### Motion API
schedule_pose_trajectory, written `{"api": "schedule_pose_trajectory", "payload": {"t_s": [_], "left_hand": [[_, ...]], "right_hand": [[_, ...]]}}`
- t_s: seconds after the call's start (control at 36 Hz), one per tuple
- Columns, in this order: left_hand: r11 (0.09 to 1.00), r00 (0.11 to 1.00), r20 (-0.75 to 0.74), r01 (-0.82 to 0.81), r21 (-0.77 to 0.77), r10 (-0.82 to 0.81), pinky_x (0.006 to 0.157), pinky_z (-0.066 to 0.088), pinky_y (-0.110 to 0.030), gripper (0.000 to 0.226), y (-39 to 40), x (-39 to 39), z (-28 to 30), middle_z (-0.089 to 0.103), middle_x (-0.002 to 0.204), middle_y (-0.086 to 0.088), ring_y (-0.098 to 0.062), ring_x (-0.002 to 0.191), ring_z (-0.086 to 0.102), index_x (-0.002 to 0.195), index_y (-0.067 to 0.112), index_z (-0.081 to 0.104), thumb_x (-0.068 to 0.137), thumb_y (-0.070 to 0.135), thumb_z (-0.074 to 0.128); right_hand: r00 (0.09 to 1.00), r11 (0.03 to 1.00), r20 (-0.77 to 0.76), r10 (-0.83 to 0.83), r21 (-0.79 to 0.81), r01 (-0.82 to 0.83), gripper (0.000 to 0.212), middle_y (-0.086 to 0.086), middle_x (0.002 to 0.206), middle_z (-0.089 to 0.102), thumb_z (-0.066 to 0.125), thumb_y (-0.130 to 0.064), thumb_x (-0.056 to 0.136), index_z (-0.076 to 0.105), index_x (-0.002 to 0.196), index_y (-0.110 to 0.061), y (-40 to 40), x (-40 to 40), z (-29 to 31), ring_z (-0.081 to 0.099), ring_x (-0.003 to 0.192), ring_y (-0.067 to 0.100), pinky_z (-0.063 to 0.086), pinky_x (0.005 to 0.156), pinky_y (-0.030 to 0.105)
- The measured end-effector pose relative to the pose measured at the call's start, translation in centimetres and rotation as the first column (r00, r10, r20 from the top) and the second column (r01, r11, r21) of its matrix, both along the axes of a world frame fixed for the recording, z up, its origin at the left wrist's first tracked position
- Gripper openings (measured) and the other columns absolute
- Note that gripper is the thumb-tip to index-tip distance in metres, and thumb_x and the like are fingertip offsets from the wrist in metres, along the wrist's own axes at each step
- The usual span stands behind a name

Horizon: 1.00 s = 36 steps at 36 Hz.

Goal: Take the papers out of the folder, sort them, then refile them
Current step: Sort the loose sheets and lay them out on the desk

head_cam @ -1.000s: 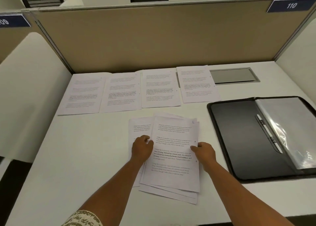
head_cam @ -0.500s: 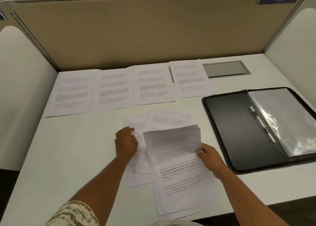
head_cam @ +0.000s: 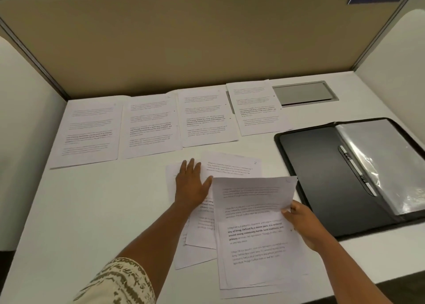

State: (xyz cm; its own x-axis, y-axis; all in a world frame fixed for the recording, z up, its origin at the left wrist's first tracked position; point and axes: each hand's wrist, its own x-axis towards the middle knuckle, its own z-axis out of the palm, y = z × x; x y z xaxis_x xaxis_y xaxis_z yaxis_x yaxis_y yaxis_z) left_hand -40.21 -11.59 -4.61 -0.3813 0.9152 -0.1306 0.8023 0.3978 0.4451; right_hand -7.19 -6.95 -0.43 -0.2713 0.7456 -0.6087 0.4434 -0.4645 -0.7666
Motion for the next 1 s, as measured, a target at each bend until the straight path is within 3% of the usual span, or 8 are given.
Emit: {"api": "schedule_pose_trajectory", "payload": {"t_s": [0.17, 0.36, 0.44, 0.56, 0.64, 0.72, 0.86, 1.0], "left_hand": [[0.999, 0.999, 0.039, -0.025, 0.029, 0.024, 0.120, 0.016, -0.049, 0.069, 3.2, -0.9, 0.2, 0.030, 0.161, -0.007, -0.029, 0.153, 0.009, 0.155, 0.011, 0.028, 0.100, 0.048, 0.047], [0.997, 0.997, 0.075, 0.018, 0.072, -0.024, 0.121, 0.013, -0.047, 0.071, 4.9, -1.6, 0.2, 0.044, 0.152, -0.007, -0.027, 0.150, 0.018, 0.154, 0.015, 0.030, 0.094, 0.037, 0.060], [0.990, 0.993, 0.116, 0.021, 0.142, -0.037, 0.117, 0.021, -0.044, 0.065, 5.0, -1.5, 0.0, 0.060, 0.135, 0.002, -0.025, 0.140, 0.032, 0.151, 0.017, 0.037, 0.093, 0.027, 0.064], [0.967, 0.981, 0.194, -0.031, 0.253, -0.019, 0.109, 0.036, -0.045, 0.047, 4.6, -1.4, -0.5, 0.062, 0.131, -0.005, -0.027, 0.130, 0.042, 0.141, 0.014, 0.053, 0.095, 0.019, 0.059], [0.945, 0.938, 0.338, -0.179, 0.274, 0.080, 0.101, 0.046, -0.038, 0.034, 4.5, -1.2, -0.2, 0.069, 0.119, -0.005, -0.024, 0.117, 0.056, 0.132, 0.014, 0.060, 0.101, 0.019, 0.047], [0.929, 0.818, 0.550, -0.317, 0.191, 0.166, 0.092, 0.050, -0.029, 0.028, 4.2, -1.0, 0.7, 0.073, 0.102, 0.001, -0.013, 0.099, 0.066, 0.124, 0.016, 0.064, 0.104, 0.022, 0.046], [0.946, 0.859, 0.484, -0.280, 0.163, 0.170, 0.075, 0.045, -0.017, 0.020, 3.0, -1.8, 0.8, 0.067, 0.082, 0.009, -0.003, 0.077, 0.061, 0.114, 0.018, 0.068, 0.097, 0.020, 0.060], [0.960, 0.942, 0.312, -0.194, 0.202, 0.124, 0.092, 0.047, -0.031, 0.024, 2.0, -2.4, 0.2, 0.067, 0.115, -0.001, -0.018, 0.107, 0.056, 0.117, 0.016, 0.068, 0.093, 0.015, 0.062]], "right_hand": [[1.000, 1.000, 0.000, -0.013, 0.003, 0.013, 0.029, 0.000, 0.116, 0.074, 0.048, -0.013, 0.106, 0.064, 0.128, -0.023, 0.8, -0.4, -0.8, 0.072, 0.104, 0.025, 0.057, 0.093, 0.053], [1.000, 1.000, 0.012, -0.028, -0.014, 0.028, 0.028, -0.002, 0.115, 0.074, 0.049, -0.013, 0.106, 0.064, 0.127, -0.023, 1.8, -1.2, -0.8, 0.073, 0.103, 0.024, 0.057, 0.093, 0.053], [0.999, 0.999, 0.024, -0.035, -0.008, 0.035, 0.027, -0.003, 0.111, 0.076, 0.049, -0.012, 0.105, 0.066, 0.124, -0.022, 2.2, -1.7, -0.5, 0.073, 0.100, 0.023, 0.059, 0.089, 0.048], [0.996, 0.997, 0.046, -0.070, 0.022, 0.069, 0.024, -0.006, 0.101, 0.077, 0.050, -0.010, 0.104, 0.069, 0.116, -0.020, 2.4, -2.8, -0.4, 0.075, 0.091, 0.021, 0.061, 0.081, 0.045], [0.991, 0.992, 0.065, -0.120, 0.054, 0.116, 0.023, -0.003, 0.104, 0.077, 0.052, -0.010, 0.103, 0.070, 0.113, -0.020, 2.7, -3.4, -0.9, 0.074, 0.095, 0.025, 0.058, 0.088, 0.055], [0.984, 0.984, 0.051, -0.170, 0.064, 0.167, 0.020, -0.001, 0.107, 0.076, 0.054, -0.010, 0.102, 0.069, 0.112, -0.019, 2.8, -4.1, -1.3, 0.073, 0.097, 0.027, 0.058, 0.088, 0.056], [0.983, 0.979, 0.090, -0.161, 0.139, 0.148, 0.018, -0.002, 0.105, 0.074, 0.055, -0.015, 0.102, 0.062, 0.115, -0.025, 2.6, -5.5, -0.9, 0.074, 0.091, 0.022, 0.063, 0.079, 0.046], [0.970, 0.954, 0.179, -0.164, 0.278, 0.110, 0.012, 0.001, 0.097, 0.071, 0.051, -0.021, 0.104, 0.063, 0.104, -0.018, 2.2, -5.4, -0.5, 0.070, 0.084, 0.022, 0.061, 0.072, 0.038]]}}
